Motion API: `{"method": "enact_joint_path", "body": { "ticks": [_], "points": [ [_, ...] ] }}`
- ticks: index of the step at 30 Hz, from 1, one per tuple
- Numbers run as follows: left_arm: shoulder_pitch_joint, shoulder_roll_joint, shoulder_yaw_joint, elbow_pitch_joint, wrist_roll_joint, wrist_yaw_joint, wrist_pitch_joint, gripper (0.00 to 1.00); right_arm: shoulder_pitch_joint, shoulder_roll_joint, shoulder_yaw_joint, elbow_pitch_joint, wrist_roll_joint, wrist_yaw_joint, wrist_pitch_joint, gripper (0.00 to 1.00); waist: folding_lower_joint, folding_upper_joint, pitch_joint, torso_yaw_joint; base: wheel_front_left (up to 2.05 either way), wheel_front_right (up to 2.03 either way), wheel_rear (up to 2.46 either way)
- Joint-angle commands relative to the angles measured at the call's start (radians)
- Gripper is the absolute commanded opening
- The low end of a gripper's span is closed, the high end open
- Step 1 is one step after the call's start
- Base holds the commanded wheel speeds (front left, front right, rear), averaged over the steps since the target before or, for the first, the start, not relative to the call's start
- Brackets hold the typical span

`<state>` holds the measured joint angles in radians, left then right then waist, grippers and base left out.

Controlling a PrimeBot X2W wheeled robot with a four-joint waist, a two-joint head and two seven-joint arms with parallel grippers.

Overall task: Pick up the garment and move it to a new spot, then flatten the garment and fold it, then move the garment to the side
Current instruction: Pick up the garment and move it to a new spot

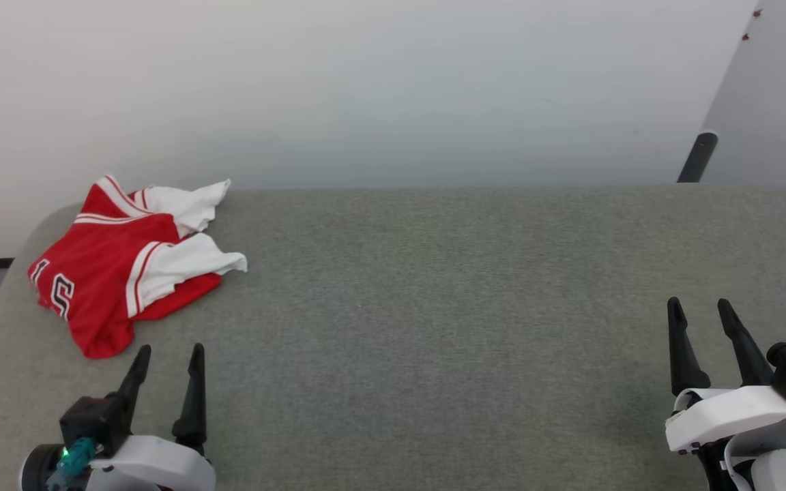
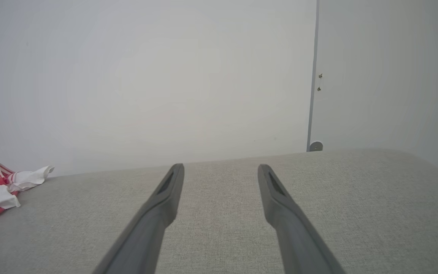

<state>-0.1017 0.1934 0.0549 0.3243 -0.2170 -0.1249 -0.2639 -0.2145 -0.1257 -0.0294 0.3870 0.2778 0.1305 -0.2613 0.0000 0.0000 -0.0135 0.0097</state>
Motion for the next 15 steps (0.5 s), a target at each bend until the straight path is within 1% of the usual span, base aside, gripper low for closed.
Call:
{"method": "enact_joint_path", "body": {
  "ticks": [1, 5, 8, 15],
  "points": [
    [-0.007, -0.004, 0.000, 0.003, -0.008, -0.006, 0.000, 1.00, 0.011, 0.001, 0.004, 0.001, 0.003, 0.000, -0.005, 1.00, 0.0000, 0.0000, -0.002, 0.014, 0.00, 0.00, 0.00],
    [-0.005, -0.011, -0.006, 0.008, -0.018, -0.005, 0.000, 1.00, 0.018, 0.000, 0.023, 0.004, 0.012, 0.001, -0.005, 1.00, 0.0000, 0.0000, -0.007, 0.058, 0.00, 0.00, 0.00],
    [0.001, -0.014, -0.007, 0.012, -0.021, -0.005, 0.000, 1.00, 0.022, -0.005, 0.037, 0.006, 0.018, 0.000, -0.005, 1.00, 0.0000, 0.0000, -0.013, 0.107, 0.00, 0.00, 0.00],
    [0.011, -0.012, -0.013, 0.032, -0.024, 0.002, 0.000, 1.00, 0.023, -0.015, 0.080, 0.018, 0.031, 0.000, -0.005, 1.00, 0.0000, 0.0000, -0.027, 0.260, 0.00, 0.00, 0.00]
  ]
}}
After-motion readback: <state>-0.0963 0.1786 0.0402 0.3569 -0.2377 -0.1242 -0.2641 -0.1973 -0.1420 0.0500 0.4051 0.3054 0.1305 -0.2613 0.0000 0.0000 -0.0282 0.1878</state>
